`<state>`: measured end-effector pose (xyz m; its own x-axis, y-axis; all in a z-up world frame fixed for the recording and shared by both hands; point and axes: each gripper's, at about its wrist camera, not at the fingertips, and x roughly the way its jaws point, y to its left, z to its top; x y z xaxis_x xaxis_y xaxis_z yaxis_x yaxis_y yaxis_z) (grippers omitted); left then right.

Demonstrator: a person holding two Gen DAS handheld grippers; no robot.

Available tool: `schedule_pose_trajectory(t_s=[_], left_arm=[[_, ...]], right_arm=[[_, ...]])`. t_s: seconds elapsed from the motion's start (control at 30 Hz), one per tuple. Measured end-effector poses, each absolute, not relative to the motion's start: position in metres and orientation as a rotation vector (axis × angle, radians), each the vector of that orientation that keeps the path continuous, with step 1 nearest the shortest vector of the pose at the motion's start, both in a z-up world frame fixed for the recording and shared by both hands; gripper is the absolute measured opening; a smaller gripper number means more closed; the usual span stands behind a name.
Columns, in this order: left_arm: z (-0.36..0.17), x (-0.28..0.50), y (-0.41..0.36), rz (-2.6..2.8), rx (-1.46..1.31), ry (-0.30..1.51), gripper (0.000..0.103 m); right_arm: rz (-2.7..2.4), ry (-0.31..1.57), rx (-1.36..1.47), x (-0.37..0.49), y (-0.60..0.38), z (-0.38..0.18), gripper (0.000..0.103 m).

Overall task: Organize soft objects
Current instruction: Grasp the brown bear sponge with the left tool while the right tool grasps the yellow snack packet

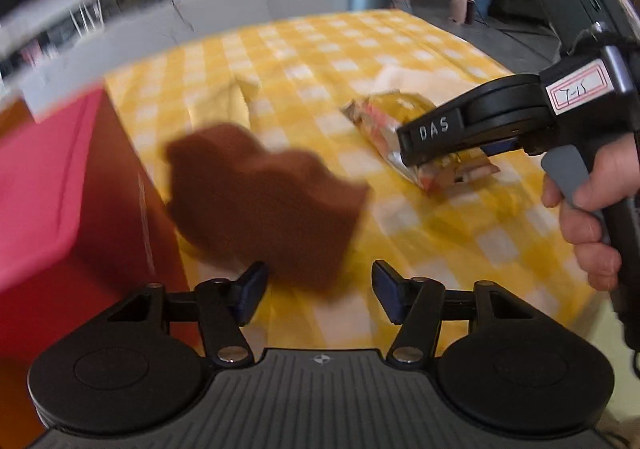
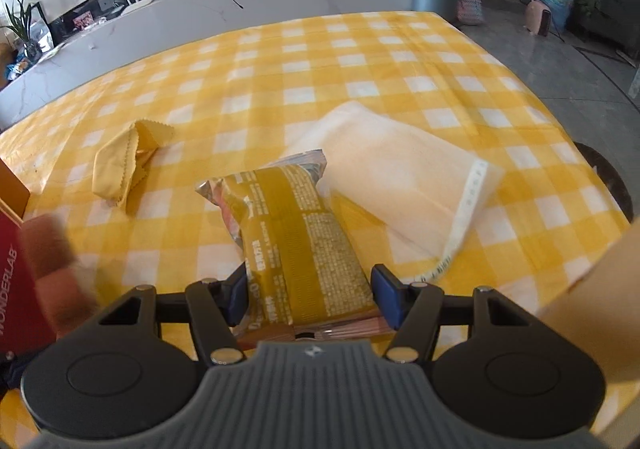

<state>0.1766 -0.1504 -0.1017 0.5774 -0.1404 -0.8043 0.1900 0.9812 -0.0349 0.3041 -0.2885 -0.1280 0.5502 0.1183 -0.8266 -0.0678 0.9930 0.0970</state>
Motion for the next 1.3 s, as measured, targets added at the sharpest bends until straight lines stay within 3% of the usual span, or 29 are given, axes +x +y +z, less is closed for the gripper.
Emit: schedule_pose_trajectory(t_s=[0.13, 0.23, 0.4, 0.53, 0.77, 0.8, 0.87, 0.97, 1.03, 1.3], left_arm=[[-0.090, 0.160, -0.134, -0.246, -0.061, 0.846, 0.065], [-0.075, 0.153, -0.135, -0.238, -0.070, 0.778, 0.077], [-0.063, 0.169, -0.134, -0.155, -0.179, 0.821, 0.081], [-0.061, 0.182, -0.129, -0.078, -0.234, 0.853, 0.083], [-0.078, 0.199, -0.133, -0.024, -0.287, 0.973, 0.084], [-0.079, 0.202, -0.136, -0.011, -0.282, 0.980, 0.084], [-0.079, 0.205, -0.141, 0.018, -0.300, 0.982, 0.084], [-0.079, 0.209, -0.137, 0.117, -0.439, 0.939, 0.084], [-0.079, 0.217, -0.136, 0.168, -0.478, 0.933, 0.084], [-0.090, 0.256, -0.140, 0.351, -0.503, 1.037, 0.084]], right_arm=[[0.055, 1.012, 0.095, 0.288, -0.291, -0.125, 0.061], [0.042, 1.020, 0.076, 0.278, -0.291, -0.124, 0.061], [0.008, 1.047, 0.154, 0.269, -0.304, -0.126, 0.063], [-0.030, 1.052, 0.266, 0.279, -0.319, -0.131, 0.083], [-0.021, 1.014, 0.252, 0.297, -0.314, -0.123, 0.083], [-0.020, 1.015, 0.225, 0.299, -0.310, -0.122, 0.083], [-0.006, 1.014, 0.184, 0.301, -0.308, -0.122, 0.069], [-0.001, 1.045, 0.209, 0.304, -0.313, -0.124, 0.063], [0.007, 1.051, 0.243, 0.304, -0.318, -0.123, 0.053], [-0.032, 1.055, 0.178, 0.302, -0.320, -0.119, 0.053]])
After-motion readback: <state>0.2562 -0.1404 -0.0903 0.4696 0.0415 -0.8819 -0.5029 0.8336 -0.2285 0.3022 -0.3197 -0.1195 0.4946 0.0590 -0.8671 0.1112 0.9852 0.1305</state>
